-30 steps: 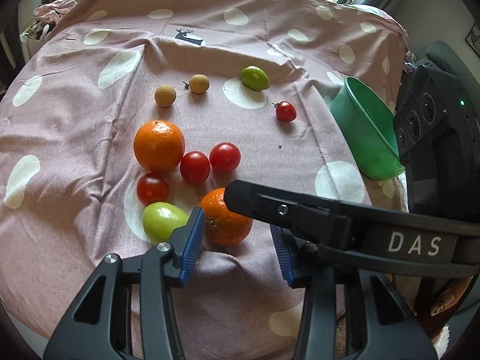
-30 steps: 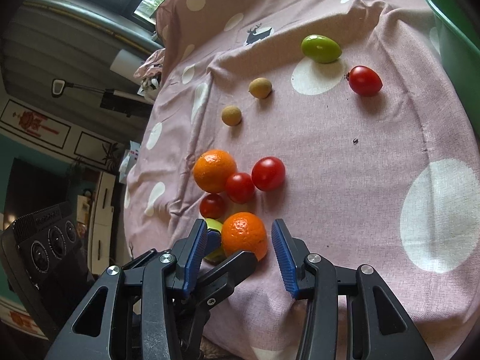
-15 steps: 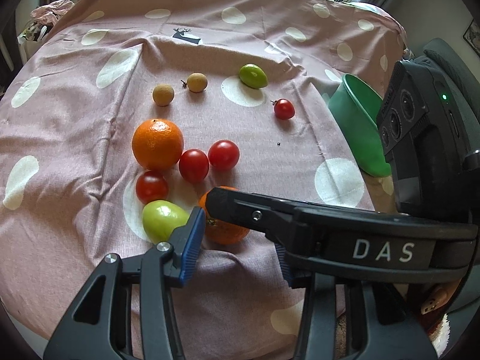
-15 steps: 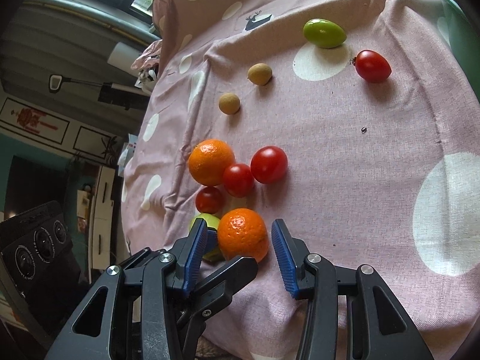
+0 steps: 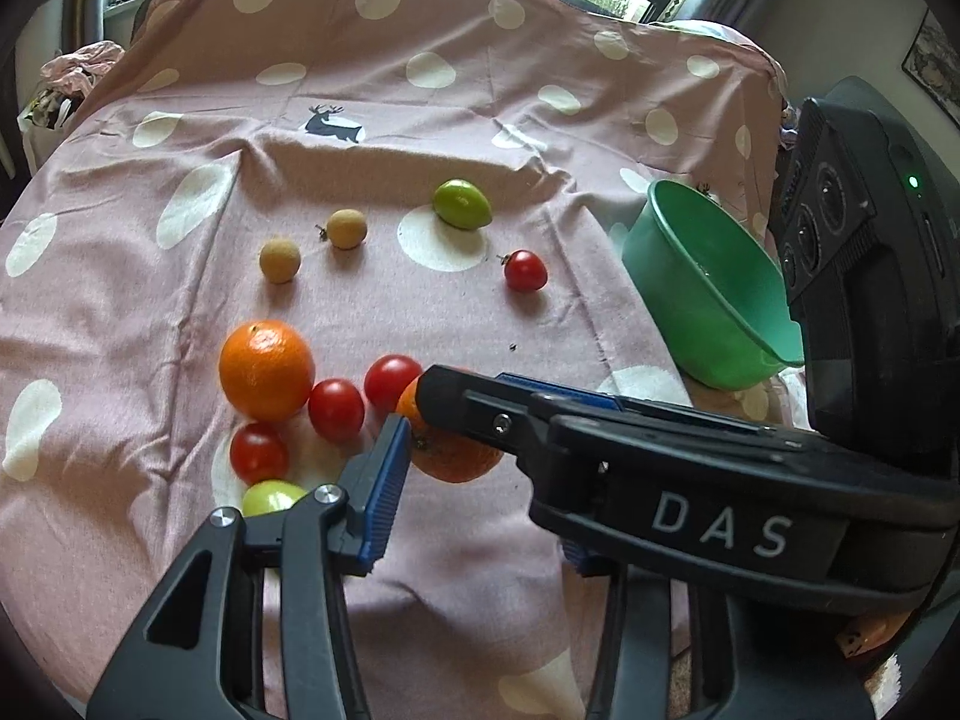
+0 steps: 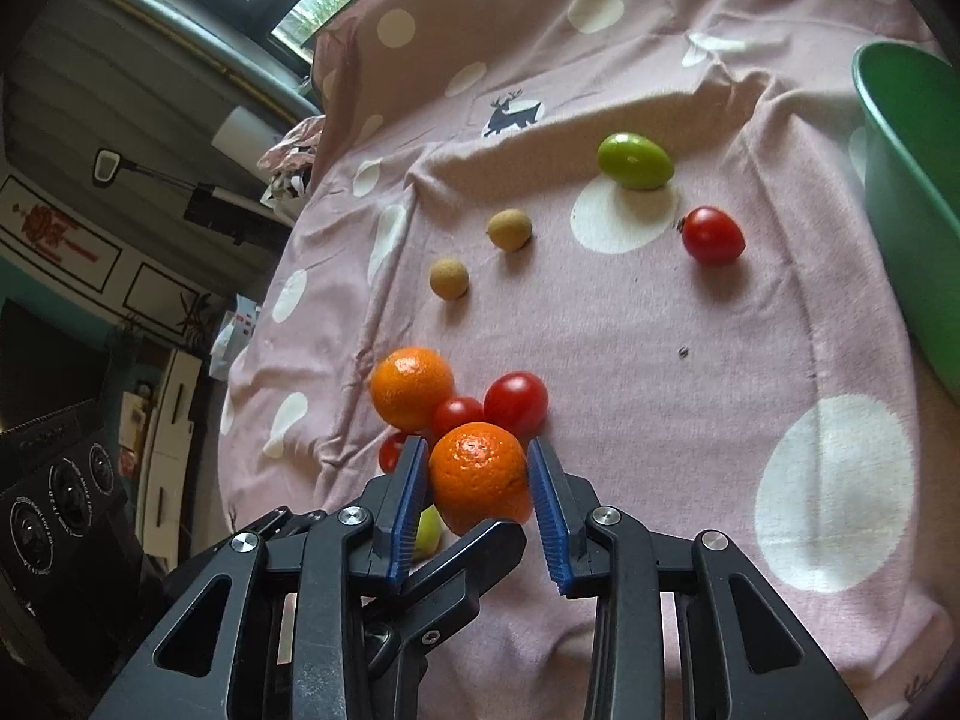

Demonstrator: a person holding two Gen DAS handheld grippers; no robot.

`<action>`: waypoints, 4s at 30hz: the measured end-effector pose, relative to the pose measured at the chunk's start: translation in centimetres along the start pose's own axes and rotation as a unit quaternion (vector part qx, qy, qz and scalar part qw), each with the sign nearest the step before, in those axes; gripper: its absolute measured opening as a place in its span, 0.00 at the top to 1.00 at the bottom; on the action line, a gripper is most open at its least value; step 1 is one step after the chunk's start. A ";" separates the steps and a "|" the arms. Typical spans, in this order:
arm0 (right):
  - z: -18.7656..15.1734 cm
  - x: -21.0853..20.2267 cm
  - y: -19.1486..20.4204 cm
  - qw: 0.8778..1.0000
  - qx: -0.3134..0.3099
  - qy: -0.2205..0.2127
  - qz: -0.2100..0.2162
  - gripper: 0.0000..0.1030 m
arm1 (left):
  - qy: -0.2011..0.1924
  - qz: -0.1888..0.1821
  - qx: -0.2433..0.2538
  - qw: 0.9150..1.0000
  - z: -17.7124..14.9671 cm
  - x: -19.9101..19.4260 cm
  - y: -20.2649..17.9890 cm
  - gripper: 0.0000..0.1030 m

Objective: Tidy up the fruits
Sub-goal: 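Close the right gripper on the orange beside the green fruit, then lift the orange with the right gripper and carry it toward the green bowl, then lower the orange into the green bowl and open the right gripper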

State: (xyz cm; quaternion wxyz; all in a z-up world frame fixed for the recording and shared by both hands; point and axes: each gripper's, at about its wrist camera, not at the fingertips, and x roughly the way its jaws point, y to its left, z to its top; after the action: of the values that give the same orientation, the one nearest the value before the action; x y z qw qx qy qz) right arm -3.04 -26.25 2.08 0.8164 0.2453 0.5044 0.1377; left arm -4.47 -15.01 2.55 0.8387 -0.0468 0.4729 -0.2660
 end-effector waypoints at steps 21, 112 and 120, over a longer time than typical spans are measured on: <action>6.0 2.4 -3.6 0.996 0.012 0.009 -0.085 0.69 | 0.047 -0.006 -0.028 0.999 4.8 6.3 1.7 0.62; 3.6 -12.8 -7.3 0.969 0.083 -0.234 0.008 0.57 | -0.130 -0.079 0.129 0.980 6.1 1.5 -12.8 0.63; 3.2 -14.4 -10.2 0.960 0.122 -0.250 -0.014 0.57 | -0.105 -0.114 0.146 0.977 6.3 3.7 -15.1 0.63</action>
State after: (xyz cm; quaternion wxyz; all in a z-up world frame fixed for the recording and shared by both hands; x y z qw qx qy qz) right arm -6.97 -42.47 8.60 0.8820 0.3627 0.3009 -0.0024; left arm -3.88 -30.84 8.19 0.8455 -0.0056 0.3299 -0.4199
